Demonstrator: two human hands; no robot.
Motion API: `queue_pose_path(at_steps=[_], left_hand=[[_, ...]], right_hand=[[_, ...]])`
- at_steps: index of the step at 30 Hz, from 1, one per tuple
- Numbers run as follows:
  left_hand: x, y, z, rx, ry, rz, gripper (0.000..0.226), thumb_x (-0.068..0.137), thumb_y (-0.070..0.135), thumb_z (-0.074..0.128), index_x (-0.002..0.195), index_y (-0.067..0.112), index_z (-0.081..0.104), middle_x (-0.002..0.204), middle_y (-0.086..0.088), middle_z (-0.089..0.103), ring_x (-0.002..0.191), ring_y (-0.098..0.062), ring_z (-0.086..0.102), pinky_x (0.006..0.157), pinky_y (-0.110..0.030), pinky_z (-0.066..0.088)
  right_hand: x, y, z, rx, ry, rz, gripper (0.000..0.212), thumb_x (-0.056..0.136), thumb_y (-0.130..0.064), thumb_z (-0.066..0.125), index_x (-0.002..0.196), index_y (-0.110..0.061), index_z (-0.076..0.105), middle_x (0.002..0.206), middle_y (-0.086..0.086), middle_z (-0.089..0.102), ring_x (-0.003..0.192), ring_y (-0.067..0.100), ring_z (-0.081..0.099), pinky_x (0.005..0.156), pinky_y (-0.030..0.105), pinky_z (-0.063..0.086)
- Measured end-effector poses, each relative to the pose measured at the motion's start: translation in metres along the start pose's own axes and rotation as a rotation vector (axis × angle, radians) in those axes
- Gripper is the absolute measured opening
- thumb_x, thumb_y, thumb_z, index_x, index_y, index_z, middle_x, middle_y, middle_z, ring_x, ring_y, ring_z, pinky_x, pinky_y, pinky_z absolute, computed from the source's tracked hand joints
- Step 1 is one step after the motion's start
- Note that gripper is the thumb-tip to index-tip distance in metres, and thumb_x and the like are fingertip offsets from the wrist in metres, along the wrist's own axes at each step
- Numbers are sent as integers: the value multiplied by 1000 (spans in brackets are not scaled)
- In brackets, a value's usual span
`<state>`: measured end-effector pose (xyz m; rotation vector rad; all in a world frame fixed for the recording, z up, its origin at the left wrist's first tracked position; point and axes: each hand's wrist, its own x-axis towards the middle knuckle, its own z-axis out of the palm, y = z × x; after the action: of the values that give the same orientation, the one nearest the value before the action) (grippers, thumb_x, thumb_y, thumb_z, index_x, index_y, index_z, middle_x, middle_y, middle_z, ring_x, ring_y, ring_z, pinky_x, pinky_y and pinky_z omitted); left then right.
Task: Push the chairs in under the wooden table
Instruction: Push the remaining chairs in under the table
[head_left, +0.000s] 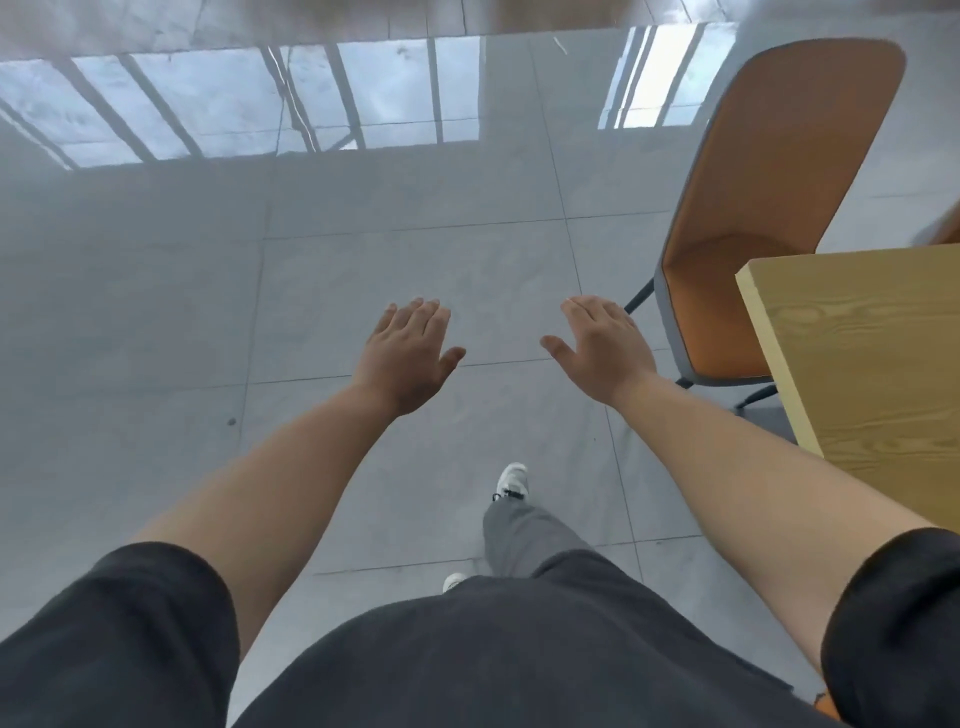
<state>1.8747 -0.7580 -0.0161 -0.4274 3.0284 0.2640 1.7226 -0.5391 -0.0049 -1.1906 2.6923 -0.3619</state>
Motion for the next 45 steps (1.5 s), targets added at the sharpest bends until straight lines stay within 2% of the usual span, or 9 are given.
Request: queue_pose_path(at_steps=[6,12,19,25,32,38,45], left_hand=[[129,-34,-11,18,2,29,63,99,48,34,147,8,28,156,-11,28,146,-27,17,119,-43,6],[269,-50,-44,27,34,57,65,99,50,30,149,8,25,156,-10,27,146,-26,16,119,-42,5],[402,-46,-66,14,49,191,64,99,49,33,148,7,28,155,-10,30,145,-26,19,119,-42,8],[543,-61,-70,25,39,371,63,99,47,37,146,5,32,153,-12,34,144,-29,24,119,-43,12],[715,-66,-82,34,-20,656,65,99,48,37,147,5,31,154,-12,33,144,-27,22,119,-42,10],[827,-26,-98,50,-66,891,66,99,49,33,148,6,28,155,-11,30,145,-26,20,120,-42,10],[912,89,-83,44,-105,1216,65,99,48,35,147,4,32,153,-13,34,144,-28,23,119,-43,12]], right_hand=[[119,38,-6,23,11,23,59,96,-43,49,136,0,44,140,16,48,134,32,35,112,43,23],[246,93,-49,-2,39,61,61,96,-48,45,137,-2,43,141,16,47,133,32,36,113,43,24],[333,148,-82,-9,85,185,61,97,-48,43,139,-3,42,143,15,45,136,30,33,113,44,23],[408,194,-84,-12,126,344,61,96,-48,43,138,-3,44,143,14,46,136,29,35,113,43,23],[492,231,-95,27,240,678,57,96,-44,47,132,1,48,138,19,50,131,33,39,112,46,26],[523,257,-119,44,323,930,59,96,-44,46,133,2,46,138,20,49,130,33,40,110,45,29],[518,313,-124,32,456,1190,62,97,-47,42,140,-1,41,146,17,42,138,32,31,114,44,23]])
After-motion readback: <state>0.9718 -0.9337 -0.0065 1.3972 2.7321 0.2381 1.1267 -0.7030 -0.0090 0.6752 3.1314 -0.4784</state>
